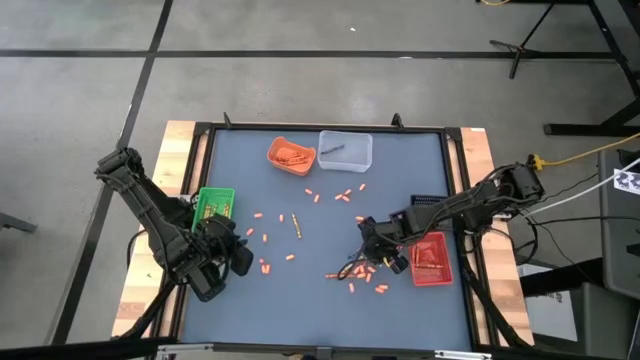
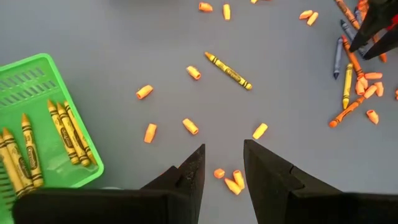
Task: Sort crayons
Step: Put the red crayon into the orange bin
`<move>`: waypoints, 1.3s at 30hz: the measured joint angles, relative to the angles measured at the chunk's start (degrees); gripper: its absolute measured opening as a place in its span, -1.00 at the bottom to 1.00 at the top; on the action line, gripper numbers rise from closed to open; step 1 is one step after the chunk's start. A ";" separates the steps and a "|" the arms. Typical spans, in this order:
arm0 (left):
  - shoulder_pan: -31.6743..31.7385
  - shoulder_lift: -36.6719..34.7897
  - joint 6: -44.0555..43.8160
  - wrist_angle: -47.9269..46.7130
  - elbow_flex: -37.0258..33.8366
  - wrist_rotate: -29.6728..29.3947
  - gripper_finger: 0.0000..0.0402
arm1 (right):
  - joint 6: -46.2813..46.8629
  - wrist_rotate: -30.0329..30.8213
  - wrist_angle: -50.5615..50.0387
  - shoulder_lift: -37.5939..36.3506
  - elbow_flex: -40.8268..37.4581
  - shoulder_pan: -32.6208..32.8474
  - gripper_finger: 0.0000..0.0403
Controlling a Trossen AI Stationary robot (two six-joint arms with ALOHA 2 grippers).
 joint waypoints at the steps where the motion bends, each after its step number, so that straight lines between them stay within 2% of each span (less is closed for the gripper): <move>1: 0.00 0.00 0.00 0.00 0.00 -0.38 -0.53 | 0.00 0.01 0.67 0.00 -0.41 0.00 -0.25; 7: 0.00 0.00 0.00 -0.02 0.00 -2.50 -0.53 | 0.02 0.02 4.71 -0.02 -3.08 0.00 -0.25; 19: 0.00 0.00 0.00 -0.02 0.00 -3.01 -0.53 | 0.27 1.56 5.20 -0.04 -3.36 0.09 -0.26; 30: 0.14 0.00 0.00 -0.02 0.00 -3.30 -0.53 | 0.26 2.03 5.46 -0.04 -3.40 0.07 -0.71; 34: 0.88 0.00 0.18 0.00 0.00 -6.10 -0.53 | 0.26 2.33 5.51 -0.02 -3.40 0.04 -0.84; 39: 2.93 0.00 7.61 2.09 0.00 -11.06 -0.53 | 0.24 2.36 5.51 -0.03 -3.40 0.04 -0.92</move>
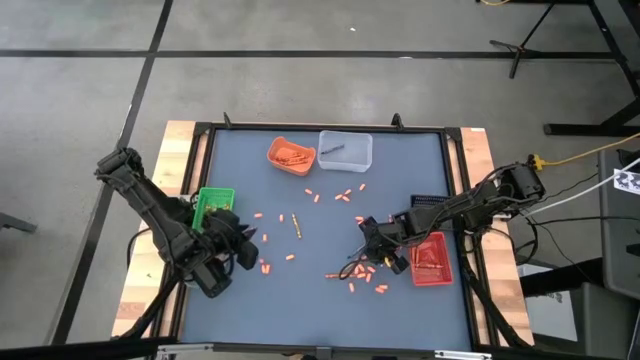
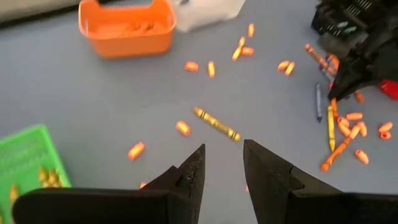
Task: Sort crayons
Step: Put the red crayon into the orange bin
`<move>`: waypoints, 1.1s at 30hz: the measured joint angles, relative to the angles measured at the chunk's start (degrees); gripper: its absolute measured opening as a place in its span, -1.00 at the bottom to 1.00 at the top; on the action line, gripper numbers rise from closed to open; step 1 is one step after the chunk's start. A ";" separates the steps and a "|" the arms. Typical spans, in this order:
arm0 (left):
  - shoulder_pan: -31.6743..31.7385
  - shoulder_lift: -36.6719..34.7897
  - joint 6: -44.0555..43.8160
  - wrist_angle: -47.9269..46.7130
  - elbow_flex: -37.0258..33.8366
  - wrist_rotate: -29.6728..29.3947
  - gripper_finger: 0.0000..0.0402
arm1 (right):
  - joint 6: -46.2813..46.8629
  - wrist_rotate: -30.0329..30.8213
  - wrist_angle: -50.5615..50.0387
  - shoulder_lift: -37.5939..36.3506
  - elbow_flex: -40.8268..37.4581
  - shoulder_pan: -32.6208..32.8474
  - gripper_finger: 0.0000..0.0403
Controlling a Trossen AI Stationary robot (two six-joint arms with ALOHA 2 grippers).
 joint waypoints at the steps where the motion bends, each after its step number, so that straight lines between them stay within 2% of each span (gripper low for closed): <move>1: 0.55 0.00 1.49 0.76 0.00 -0.88 -0.53 | 0.00 0.00 -0.02 -0.01 0.00 0.00 -0.92; 6: 3.75 0.00 10.32 5.79 0.00 -3.56 -0.53 | 0.00 0.16 -0.75 0.12 0.96 -0.01 -0.89; 12: 7.47 0.02 22.29 11.61 0.00 -3.77 -0.53 | -0.13 0.91 -0.42 0.19 5.51 -0.07 -0.88; 18: 9.85 0.02 27.75 14.07 0.00 -3.65 -0.53 | -4.61 7.06 1.50 0.16 10.35 -0.99 -0.88; 23: 11.03 0.02 28.41 14.17 0.00 -3.15 -0.53 | -6.15 7.84 11.85 0.14 10.81 -5.71 -0.88; 28: 11.48 0.02 28.45 14.17 0.00 -1.39 -0.53 | -6.16 7.62 24.45 0.14 10.82 -13.10 -0.88; 33: 11.46 0.02 28.44 14.17 0.00 -0.97 -0.53 | -6.21 2.72 40.75 1.46 10.95 -21.30 -0.88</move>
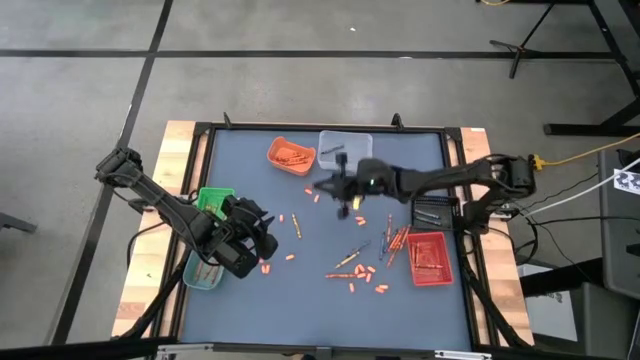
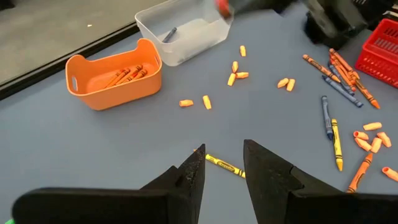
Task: Sort crayons
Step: Put the red crayon into the orange bin
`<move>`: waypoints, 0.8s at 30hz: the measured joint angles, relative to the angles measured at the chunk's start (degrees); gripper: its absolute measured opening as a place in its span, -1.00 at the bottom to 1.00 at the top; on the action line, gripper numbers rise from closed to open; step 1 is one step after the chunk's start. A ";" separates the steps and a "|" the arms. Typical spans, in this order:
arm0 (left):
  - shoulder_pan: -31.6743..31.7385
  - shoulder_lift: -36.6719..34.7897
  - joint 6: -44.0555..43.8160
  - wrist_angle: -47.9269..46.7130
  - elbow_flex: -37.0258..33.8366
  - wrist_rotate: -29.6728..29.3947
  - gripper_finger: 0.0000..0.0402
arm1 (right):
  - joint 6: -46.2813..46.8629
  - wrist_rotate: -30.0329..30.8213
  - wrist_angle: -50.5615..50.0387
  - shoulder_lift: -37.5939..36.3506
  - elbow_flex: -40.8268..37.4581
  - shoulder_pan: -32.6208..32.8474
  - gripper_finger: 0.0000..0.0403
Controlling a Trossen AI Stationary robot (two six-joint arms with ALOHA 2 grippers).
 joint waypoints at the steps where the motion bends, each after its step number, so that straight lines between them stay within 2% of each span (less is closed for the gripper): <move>1: 0.00 0.02 0.00 -0.02 -0.02 0.02 -0.53 | 0.01 -0.85 3.27 0.88 0.00 -1.55 -0.88; 5: 0.00 0.02 0.02 -0.02 -0.02 -0.11 -0.53 | 0.09 -3.93 17.69 5.95 0.28 -6.58 -0.88; 8: 0.04 0.02 -0.01 -0.02 -0.04 -0.35 -0.53 | 0.11 -4.27 20.72 10.44 3.52 -9.19 -0.88; 17: 0.42 0.02 -0.07 0.53 -0.07 -0.48 -0.53 | 0.64 -4.05 11.43 23.11 19.68 -12.99 -0.88; 24: 0.37 0.02 -0.05 1.19 -0.07 -0.20 -0.53 | 0.23 -0.20 0.75 27.29 27.56 -13.25 -0.86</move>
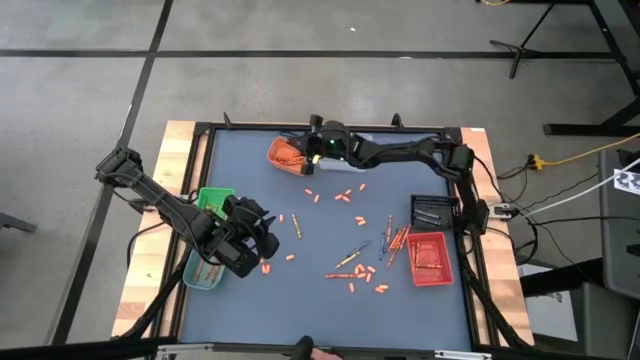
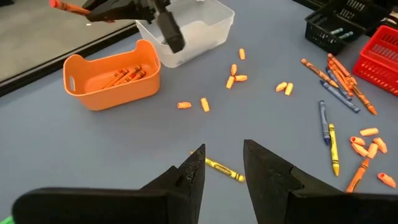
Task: Sort crayons
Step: Put the red crayon into the orange bin, then put the yellow crayon into the green bin
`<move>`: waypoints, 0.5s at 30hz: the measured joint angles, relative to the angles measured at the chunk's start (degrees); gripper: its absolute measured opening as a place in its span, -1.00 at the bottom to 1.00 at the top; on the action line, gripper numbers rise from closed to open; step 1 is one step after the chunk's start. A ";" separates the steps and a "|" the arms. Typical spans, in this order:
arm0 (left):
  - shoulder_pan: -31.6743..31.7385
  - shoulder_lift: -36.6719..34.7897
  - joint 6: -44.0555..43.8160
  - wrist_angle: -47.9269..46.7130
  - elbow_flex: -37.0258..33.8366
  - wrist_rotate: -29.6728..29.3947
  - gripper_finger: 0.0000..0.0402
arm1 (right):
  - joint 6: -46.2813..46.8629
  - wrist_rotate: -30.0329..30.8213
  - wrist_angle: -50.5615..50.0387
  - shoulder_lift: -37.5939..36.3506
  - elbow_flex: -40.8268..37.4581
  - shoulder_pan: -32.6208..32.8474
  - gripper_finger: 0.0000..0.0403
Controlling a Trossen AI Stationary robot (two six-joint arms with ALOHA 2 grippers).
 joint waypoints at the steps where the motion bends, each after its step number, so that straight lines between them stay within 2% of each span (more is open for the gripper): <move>1: 0.00 0.00 0.00 0.01 0.00 -0.05 -0.53 | 0.00 0.44 -0.56 0.36 0.86 0.00 -0.84; 10: 0.00 0.00 0.00 0.31 0.00 0.13 -0.53 | 0.00 0.70 -2.22 0.41 1.53 0.04 -0.42; 15: 0.00 0.77 0.00 2.55 0.00 0.03 -0.53 | 0.04 1.85 -11.39 -0.75 1.49 0.13 -0.35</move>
